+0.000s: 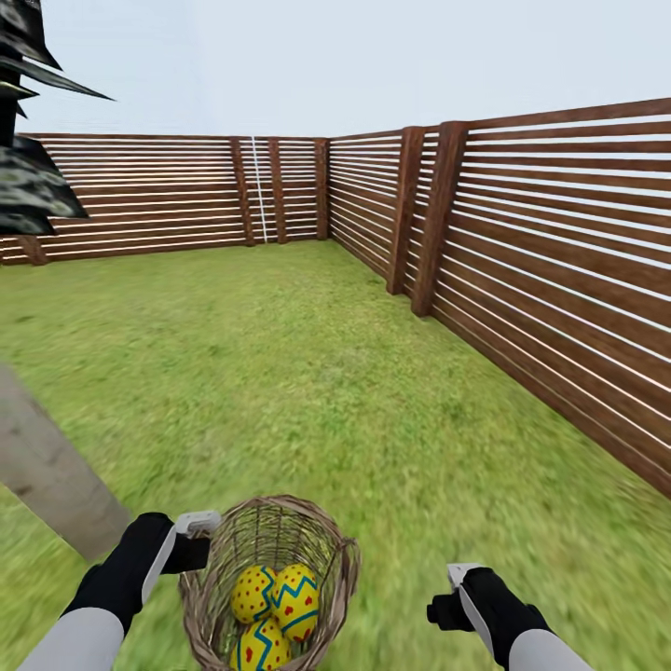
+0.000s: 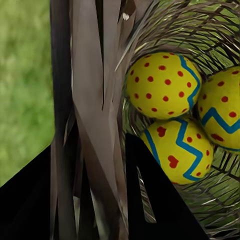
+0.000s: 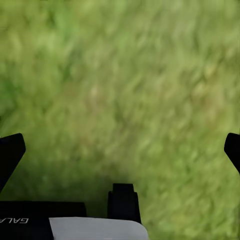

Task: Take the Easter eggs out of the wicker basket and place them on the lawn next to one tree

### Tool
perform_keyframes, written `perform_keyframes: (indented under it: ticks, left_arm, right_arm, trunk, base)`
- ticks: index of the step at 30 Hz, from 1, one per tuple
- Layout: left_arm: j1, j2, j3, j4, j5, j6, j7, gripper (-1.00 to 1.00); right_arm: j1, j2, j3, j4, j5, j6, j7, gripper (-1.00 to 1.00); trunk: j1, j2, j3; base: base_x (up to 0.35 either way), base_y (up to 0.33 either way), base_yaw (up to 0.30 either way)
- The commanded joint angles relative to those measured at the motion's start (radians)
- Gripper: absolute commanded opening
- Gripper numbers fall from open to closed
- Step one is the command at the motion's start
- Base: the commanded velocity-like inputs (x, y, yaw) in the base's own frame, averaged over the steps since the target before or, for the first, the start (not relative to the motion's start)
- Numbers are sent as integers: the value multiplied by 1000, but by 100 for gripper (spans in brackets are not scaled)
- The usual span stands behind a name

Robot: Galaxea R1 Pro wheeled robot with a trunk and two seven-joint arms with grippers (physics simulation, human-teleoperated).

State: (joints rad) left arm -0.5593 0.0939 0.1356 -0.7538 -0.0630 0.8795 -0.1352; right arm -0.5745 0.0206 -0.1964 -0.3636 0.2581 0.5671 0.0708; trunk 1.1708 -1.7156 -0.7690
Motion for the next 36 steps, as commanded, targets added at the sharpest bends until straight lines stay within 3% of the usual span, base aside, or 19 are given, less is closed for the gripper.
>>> perform_keyframes:
  ticks: [1, 12, 19, 23, 28, 36]
  left_arm:
    - [-1, 0, 2, -1, -5, 4, -7, -100]
    - [0, 0, 2, -1, -5, 4, -7, -100]
    - [-1, 0, 2, -2, -5, 4, -7, -100]
    - [-1, 0, 2, -1, -5, 4, -7, -100]
    - [-1, 0, 2, -1, -5, 4, -7, -100]
    - [-1, 0, 2, -2, -5, 4, -7, -100]
  right_arm:
    - [0, 1, -7, -2, 10, 5, 7, 100]
    - [0, 1, -7, -2, 12, -13, 7, 100]
    - [0, -4, -8, 9, 10, -48, 9, 100]
    - [-1, 1, -8, 8, 10, -62, 9, 100]
    - [0, 2, -8, 8, 11, -61, 6, 100]
    - [0, -3, -8, 20, 26, -73, 10, 100]
  trunk:
    - [0, 0, -1]
    - [0, 0, 0]
    - [0, 0, 0]
    - [0, 0, 0]
    - [0, 0, 0]
    - [0, 0, 0]
  base:
    - [0, 0, 228]
    - [0, 0, 279]
    - [-10, 0, 16]
    - [-305, 0, 28]
    - [-295, 0, 271]
    - [-11, 0, 147]
